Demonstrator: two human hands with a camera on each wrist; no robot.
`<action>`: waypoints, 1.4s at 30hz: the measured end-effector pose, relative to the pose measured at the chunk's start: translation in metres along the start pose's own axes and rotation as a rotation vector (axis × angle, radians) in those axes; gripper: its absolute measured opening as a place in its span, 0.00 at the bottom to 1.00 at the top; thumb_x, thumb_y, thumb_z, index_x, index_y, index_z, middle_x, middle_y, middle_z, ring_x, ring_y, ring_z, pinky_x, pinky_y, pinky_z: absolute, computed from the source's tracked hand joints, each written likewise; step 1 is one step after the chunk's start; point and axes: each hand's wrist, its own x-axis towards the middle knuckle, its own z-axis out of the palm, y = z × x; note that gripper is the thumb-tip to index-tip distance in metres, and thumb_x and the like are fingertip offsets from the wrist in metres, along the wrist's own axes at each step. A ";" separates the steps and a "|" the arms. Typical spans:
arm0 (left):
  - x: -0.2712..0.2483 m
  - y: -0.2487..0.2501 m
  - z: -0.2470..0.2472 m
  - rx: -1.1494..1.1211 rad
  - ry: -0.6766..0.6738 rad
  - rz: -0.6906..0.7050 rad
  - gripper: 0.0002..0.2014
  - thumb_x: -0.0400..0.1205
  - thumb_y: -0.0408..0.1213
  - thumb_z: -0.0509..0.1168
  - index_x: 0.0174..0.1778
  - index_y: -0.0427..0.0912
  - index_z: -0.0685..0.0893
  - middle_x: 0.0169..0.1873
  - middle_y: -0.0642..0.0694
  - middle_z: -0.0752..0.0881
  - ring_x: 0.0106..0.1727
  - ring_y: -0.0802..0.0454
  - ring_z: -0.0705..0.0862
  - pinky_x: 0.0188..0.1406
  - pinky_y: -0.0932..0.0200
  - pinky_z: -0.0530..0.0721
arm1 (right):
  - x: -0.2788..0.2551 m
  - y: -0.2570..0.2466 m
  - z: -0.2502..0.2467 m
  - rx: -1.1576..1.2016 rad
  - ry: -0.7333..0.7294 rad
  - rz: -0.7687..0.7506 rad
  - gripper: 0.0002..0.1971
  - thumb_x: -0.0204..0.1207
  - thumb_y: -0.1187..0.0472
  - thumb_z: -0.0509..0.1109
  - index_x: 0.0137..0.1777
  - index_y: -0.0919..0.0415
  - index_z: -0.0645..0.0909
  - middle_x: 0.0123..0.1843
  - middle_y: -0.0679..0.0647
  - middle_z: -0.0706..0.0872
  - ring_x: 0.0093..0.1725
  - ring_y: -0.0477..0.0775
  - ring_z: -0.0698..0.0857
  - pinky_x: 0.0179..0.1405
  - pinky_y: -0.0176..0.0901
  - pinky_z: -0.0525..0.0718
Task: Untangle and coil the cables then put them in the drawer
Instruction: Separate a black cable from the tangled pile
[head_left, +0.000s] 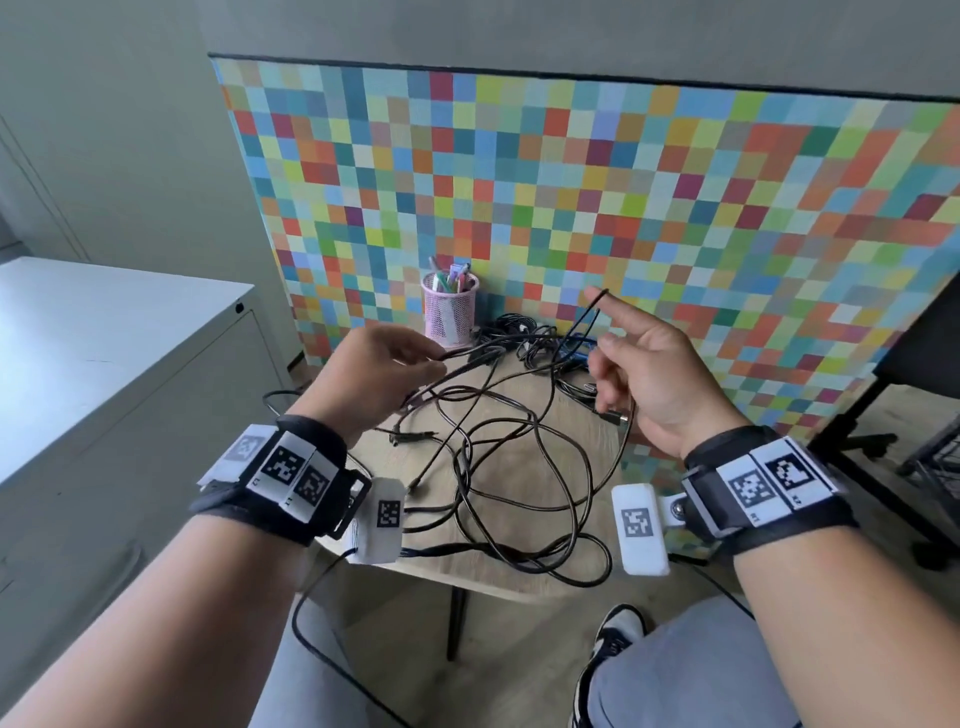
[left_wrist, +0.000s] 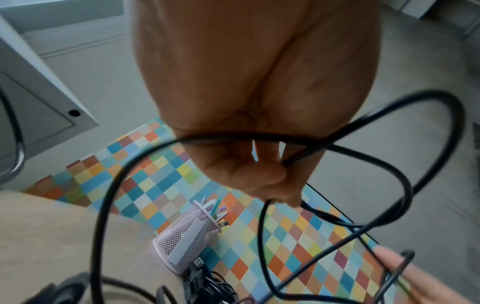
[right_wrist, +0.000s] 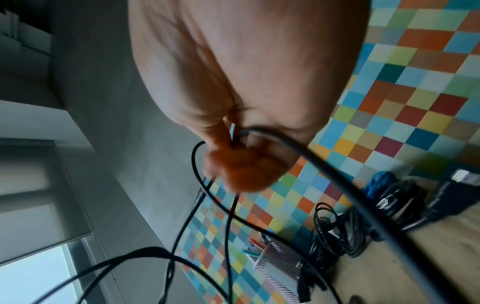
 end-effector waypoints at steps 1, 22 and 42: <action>0.000 -0.002 0.000 -0.048 0.018 -0.013 0.02 0.80 0.33 0.78 0.44 0.44 0.93 0.34 0.43 0.89 0.29 0.51 0.82 0.26 0.59 0.80 | 0.000 0.002 -0.001 -0.038 0.009 0.012 0.27 0.91 0.71 0.58 0.82 0.42 0.76 0.33 0.54 0.85 0.22 0.51 0.76 0.25 0.42 0.82; -0.022 0.055 -0.032 0.145 -0.145 0.069 0.20 0.73 0.63 0.75 0.43 0.49 0.94 0.32 0.43 0.88 0.32 0.54 0.79 0.36 0.55 0.78 | 0.007 -0.062 -0.021 -0.761 0.115 -0.262 0.06 0.82 0.54 0.76 0.45 0.45 0.93 0.44 0.51 0.94 0.47 0.52 0.91 0.53 0.46 0.86; -0.020 0.056 -0.047 -0.025 0.087 0.096 0.16 0.86 0.54 0.69 0.47 0.46 0.93 0.26 0.52 0.81 0.29 0.55 0.77 0.31 0.62 0.78 | 0.010 -0.006 -0.037 -0.525 -0.023 -0.087 0.20 0.91 0.61 0.63 0.69 0.33 0.85 0.40 0.54 0.69 0.37 0.58 0.65 0.39 0.44 0.63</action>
